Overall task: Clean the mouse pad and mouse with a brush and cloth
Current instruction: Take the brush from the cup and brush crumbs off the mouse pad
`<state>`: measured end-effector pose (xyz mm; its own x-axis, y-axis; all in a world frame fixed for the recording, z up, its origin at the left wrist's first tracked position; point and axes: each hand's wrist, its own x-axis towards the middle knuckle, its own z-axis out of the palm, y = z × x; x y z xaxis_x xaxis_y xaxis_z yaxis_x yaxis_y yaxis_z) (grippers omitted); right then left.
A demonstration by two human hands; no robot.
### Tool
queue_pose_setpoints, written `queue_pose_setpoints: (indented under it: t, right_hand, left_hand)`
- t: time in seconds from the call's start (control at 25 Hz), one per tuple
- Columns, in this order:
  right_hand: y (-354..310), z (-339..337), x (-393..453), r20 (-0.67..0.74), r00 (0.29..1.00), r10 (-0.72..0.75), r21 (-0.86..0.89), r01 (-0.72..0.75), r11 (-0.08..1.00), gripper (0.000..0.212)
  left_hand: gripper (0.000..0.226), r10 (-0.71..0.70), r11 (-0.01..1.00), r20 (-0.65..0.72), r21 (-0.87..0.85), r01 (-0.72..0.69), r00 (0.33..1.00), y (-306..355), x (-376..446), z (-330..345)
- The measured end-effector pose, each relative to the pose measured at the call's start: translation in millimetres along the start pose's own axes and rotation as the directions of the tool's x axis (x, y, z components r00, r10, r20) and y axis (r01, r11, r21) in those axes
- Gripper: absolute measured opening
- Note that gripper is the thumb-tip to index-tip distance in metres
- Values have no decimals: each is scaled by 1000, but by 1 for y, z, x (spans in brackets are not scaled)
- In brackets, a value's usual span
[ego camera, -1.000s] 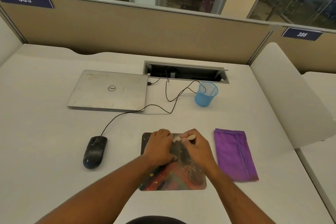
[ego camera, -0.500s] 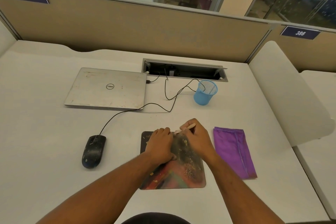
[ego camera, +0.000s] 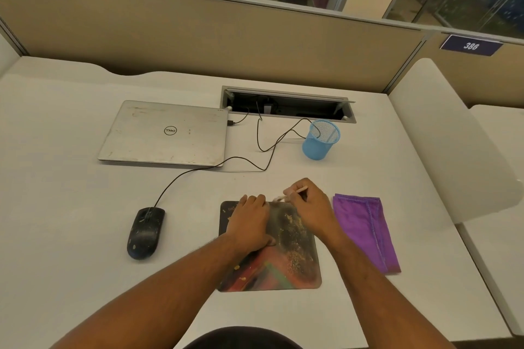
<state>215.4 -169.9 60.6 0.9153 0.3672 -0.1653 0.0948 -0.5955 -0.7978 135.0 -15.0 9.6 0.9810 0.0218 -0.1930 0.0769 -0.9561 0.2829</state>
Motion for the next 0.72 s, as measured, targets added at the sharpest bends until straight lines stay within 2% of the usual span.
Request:
queue_pose_setpoints:
  t: [0.08, 0.28, 0.32, 0.44, 0.52, 0.72]
  right_hand:
    - [1, 7, -1, 65, 998, 0, -63, 4, 998, 7]
    - [21, -19, -6, -28, 994, 103, -150, -106, 983, 13]
    - [22, -25, -7, -43, 992, 117, -118, -121, 986, 14]
    - [21, -33, -4, -167, 976, 140, 122, -120, 985, 13]
    - [16, -27, -4, -162, 974, 156, 172, -128, 977, 14]
    - [28, -26, -17, -77, 980, 182, -64, -187, 980, 22]
  left_hand:
    - [72, -3, 1000, 5, 7, 3, 1000, 0, 0, -1]
    - [78, 24, 998, -3, 50, -24, 1000, 0, 0, 0]
    - [78, 26, 998, -4, 52, -25, 1000, 0, -1, 0]
    - [78, 30, 998, -2, 48, -30, 1000, 0, -1, 0]
    - [78, 32, 998, -2, 48, -32, 999, 0, -1, -1]
    - [80, 36, 998, -1, 57, -36, 999, 0, -2, -2]
